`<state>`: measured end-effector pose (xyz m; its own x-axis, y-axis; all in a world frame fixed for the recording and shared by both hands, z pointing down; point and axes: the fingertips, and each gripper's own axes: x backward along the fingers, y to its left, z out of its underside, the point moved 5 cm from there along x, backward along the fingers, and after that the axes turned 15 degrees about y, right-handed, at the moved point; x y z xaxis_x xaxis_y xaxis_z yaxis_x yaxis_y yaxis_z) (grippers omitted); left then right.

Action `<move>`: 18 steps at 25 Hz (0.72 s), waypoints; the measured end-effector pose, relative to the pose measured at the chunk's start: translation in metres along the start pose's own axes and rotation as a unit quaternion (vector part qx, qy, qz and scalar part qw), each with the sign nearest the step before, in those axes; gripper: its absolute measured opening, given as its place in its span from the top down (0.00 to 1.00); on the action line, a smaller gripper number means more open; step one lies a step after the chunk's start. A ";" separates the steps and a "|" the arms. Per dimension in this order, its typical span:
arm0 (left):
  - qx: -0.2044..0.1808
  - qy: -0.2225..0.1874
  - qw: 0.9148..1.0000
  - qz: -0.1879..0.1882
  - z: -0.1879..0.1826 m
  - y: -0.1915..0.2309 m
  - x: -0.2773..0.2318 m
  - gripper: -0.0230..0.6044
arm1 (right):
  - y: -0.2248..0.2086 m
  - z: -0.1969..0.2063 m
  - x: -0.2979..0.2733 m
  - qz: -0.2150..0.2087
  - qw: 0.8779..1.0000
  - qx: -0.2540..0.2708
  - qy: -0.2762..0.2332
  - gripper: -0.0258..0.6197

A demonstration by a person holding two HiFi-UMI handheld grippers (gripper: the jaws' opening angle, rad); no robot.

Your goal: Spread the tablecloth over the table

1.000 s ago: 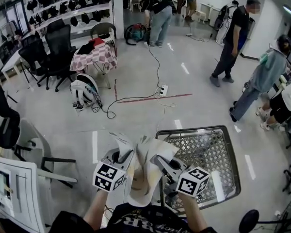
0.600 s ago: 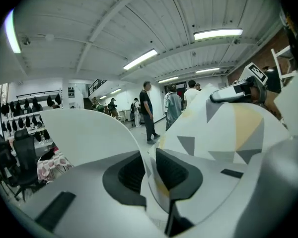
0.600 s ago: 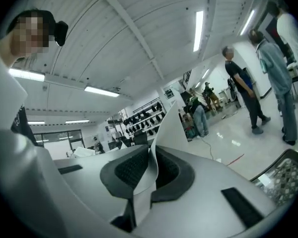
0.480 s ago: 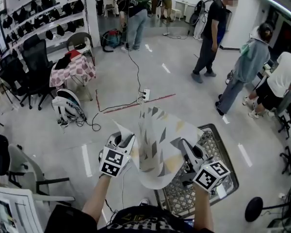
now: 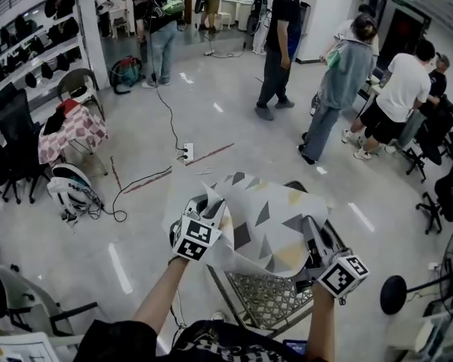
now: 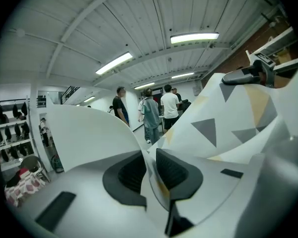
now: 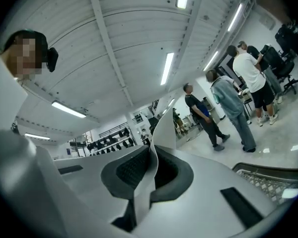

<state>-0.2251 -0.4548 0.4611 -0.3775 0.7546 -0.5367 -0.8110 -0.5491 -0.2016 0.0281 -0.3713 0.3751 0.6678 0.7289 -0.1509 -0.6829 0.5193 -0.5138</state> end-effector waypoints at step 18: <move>-0.135 -0.109 0.980 0.098 -0.160 -0.114 -0.087 0.85 | -0.084 -0.007 0.134 0.183 0.977 -0.057 -0.094 0.93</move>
<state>-0.0286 -0.5158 0.3999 -0.6256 0.6672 -0.4043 -0.5759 -0.7445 -0.3376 0.1774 -0.3204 0.3923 0.3112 0.9313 -0.1892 -0.8212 0.1633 -0.5468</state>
